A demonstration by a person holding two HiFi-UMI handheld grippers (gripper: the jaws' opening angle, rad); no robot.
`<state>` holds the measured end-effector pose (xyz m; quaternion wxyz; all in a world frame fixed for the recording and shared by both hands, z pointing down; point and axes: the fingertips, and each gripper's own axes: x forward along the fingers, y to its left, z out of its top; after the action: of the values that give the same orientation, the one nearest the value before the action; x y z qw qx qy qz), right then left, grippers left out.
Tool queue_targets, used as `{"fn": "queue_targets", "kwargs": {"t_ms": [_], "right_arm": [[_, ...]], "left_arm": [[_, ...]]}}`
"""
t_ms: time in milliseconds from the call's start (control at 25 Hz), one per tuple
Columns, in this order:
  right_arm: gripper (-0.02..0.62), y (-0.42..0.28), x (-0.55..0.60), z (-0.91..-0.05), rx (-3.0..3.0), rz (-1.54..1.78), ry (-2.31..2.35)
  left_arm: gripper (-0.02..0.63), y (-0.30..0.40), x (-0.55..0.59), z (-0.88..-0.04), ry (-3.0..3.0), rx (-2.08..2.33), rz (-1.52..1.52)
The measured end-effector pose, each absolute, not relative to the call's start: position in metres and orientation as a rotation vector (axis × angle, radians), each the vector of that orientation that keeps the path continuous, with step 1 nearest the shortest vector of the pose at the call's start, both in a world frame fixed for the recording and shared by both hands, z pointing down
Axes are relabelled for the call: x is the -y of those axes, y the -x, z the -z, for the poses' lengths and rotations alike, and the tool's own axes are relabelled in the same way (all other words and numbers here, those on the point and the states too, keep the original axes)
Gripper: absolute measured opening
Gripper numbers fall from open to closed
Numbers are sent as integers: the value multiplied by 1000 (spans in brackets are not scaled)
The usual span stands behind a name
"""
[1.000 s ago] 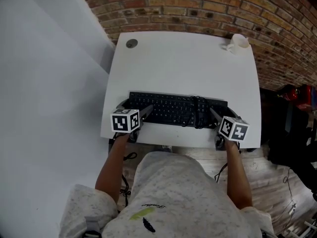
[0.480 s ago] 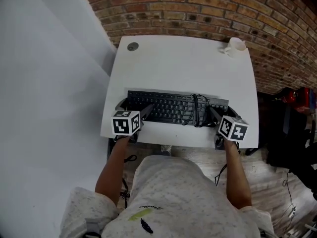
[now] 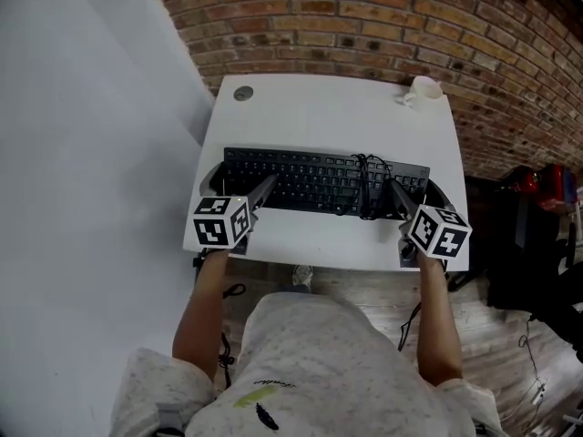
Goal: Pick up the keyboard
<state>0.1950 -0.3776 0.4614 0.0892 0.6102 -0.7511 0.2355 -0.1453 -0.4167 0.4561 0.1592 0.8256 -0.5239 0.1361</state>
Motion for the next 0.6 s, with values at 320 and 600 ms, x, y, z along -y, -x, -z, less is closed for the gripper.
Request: {"fn": "queue_targets", "kwargs": {"t_ms": [320, 600], "right_arm": [[400, -194, 367, -389, 2335, -513, -1870], [400, -193, 346, -332, 2415, -372, -1915]], "left_arm": [[495, 146, 403, -385, -2468, 1581, -239], [495, 147, 380, -326, -2556, 1646, -124]]}}
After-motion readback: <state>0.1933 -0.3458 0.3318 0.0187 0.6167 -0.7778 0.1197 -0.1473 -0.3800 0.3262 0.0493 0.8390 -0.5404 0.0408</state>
